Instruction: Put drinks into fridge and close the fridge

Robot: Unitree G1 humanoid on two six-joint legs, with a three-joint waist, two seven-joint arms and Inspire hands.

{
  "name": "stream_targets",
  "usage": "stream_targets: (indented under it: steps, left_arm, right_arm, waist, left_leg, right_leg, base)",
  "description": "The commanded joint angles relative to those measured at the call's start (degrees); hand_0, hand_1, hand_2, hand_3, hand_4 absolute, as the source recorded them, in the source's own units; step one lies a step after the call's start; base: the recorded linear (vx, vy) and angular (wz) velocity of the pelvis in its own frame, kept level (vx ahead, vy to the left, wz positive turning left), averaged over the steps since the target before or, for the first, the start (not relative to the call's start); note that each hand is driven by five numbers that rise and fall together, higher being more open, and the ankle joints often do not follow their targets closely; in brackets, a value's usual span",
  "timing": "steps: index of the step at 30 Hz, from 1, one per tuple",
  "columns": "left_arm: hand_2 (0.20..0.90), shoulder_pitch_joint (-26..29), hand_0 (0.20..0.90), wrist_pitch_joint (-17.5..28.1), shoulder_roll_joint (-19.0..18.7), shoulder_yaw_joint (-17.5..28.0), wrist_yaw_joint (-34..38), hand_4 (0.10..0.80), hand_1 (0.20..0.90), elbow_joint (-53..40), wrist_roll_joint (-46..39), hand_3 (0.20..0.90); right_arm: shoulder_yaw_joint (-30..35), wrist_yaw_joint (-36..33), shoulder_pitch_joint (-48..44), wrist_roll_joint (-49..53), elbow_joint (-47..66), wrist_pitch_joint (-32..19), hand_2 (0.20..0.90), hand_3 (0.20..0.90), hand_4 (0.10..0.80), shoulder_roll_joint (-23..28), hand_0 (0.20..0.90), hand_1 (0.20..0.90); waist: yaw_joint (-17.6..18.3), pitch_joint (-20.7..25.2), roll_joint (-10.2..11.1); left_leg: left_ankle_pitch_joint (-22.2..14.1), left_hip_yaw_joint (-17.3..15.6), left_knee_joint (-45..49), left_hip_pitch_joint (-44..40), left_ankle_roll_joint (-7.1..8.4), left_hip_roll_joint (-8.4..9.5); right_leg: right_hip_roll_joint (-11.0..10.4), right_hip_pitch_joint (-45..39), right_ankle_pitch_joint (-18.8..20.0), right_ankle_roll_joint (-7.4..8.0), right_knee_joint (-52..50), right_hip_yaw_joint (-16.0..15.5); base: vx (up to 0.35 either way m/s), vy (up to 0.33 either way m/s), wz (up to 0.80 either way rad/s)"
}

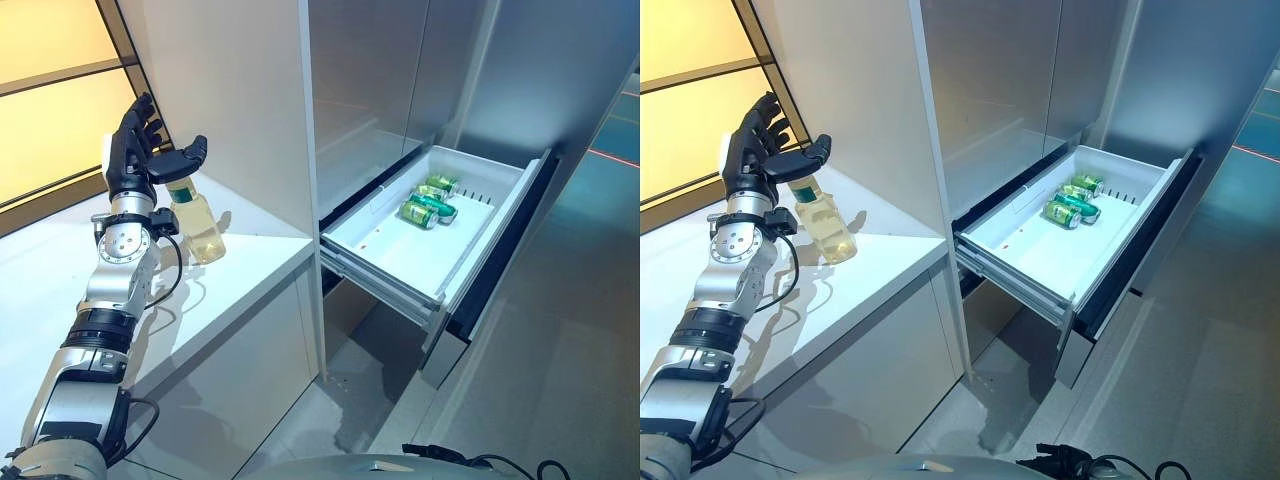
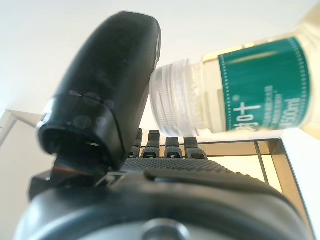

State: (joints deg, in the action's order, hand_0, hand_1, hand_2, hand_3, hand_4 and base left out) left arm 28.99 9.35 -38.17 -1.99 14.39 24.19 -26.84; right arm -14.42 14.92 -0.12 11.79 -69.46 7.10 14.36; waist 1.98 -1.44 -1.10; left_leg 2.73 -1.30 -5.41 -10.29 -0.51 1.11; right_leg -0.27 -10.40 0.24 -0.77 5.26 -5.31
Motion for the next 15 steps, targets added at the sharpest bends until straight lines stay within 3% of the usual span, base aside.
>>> stream_targets:
  steps: [1,11,15]
  left_arm:
    - [0.900,0.41,0.900,4.00,-0.15,3.78,3.35,0.800,0.900,3.56,4.09,0.900]
    - [0.900,-0.16,0.900,8.32,4.70,5.65,-0.67,0.800,0.900,-0.46,-7.72,0.900]
    - [0.900,0.15,0.900,8.85,5.55,5.80,-0.15,0.800,0.900,-1.28,-5.03,0.900]
  right_arm:
    - [-1.92,1.40,1.30,-2.50,-1.90,1.25,0.900,0.900,0.800,0.54,0.900,0.900]
    - [-1.79,1.27,1.45,-3.22,-1.75,1.44,0.900,0.900,0.800,0.24,0.900,0.900]
    - [-1.94,1.35,1.36,-3.46,-1.65,1.61,0.900,0.900,0.800,0.27,0.900,0.900]
  waist:
    - [0.10,0.11,-0.03]
    - [0.30,-0.13,0.27]
    - [0.39,-0.01,0.26]
  left_leg:
    - [-6.05,-2.42,0.41,-0.63,-1.04,1.10]
    - [-6.09,-2.63,0.41,-0.91,-0.90,0.89]
    - [-6.10,-2.73,0.41,-0.95,-0.89,0.88]
  right_leg:
    - [-0.98,1.09,-2.76,3.51,-3.34,-0.11]
    - [-0.92,0.89,-2.94,3.34,-3.53,-0.04]
    - [-0.89,0.80,-3.06,3.29,-3.57,0.02]
  base:
    - [0.000,0.000,0.00]
    - [0.000,0.000,0.00]
    - [0.000,0.000,0.00]
